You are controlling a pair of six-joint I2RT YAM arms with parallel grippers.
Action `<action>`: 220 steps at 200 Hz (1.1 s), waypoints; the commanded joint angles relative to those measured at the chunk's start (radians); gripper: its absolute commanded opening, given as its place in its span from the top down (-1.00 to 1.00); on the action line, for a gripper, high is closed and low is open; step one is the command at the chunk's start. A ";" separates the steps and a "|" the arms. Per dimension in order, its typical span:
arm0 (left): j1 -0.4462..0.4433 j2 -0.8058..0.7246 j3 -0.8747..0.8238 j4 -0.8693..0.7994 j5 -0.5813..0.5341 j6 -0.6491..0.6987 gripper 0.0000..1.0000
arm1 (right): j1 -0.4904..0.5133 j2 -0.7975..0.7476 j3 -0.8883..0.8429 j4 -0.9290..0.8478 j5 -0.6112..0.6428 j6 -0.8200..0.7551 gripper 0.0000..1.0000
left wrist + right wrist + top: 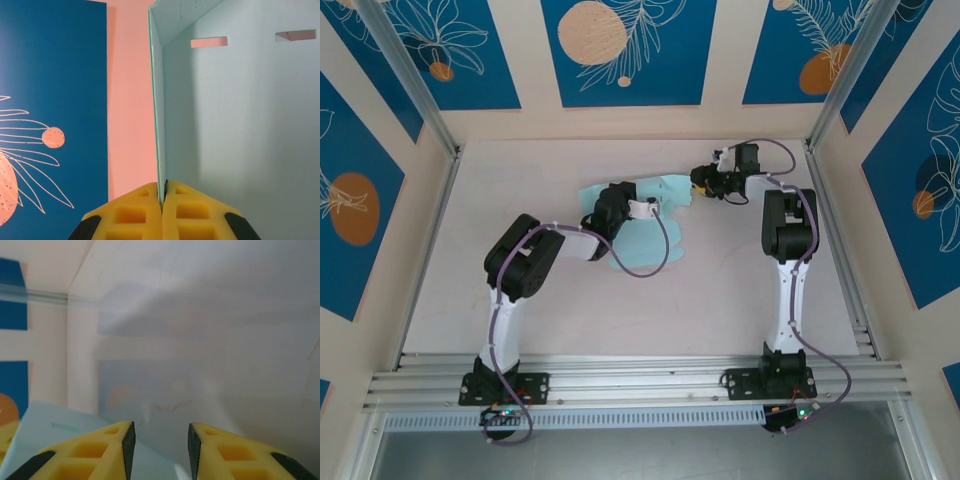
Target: Fold the paper box
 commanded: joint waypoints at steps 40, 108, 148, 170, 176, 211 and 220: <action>-0.010 0.048 0.025 -0.006 0.008 0.004 1.00 | -0.001 -0.058 -0.084 0.167 -0.220 0.056 0.28; -0.009 0.050 0.016 0.007 0.014 0.001 1.00 | -0.032 -0.004 -0.065 0.241 -0.134 0.127 0.28; -0.009 0.051 0.014 0.016 0.025 0.012 1.00 | -0.046 0.047 0.071 0.076 -0.056 0.105 0.29; -0.007 0.060 0.019 0.030 0.030 0.015 1.00 | -0.042 0.114 0.178 0.003 -0.058 0.123 0.29; -0.007 0.062 0.020 0.031 0.032 0.016 1.00 | -0.041 0.130 0.208 -0.019 -0.058 0.125 0.29; -0.005 0.071 0.028 0.031 0.038 0.018 1.00 | -0.022 0.210 0.352 -0.100 -0.095 0.132 0.29; -0.005 0.074 0.032 0.031 0.036 0.018 1.00 | -0.012 0.219 0.374 -0.129 -0.099 0.114 0.29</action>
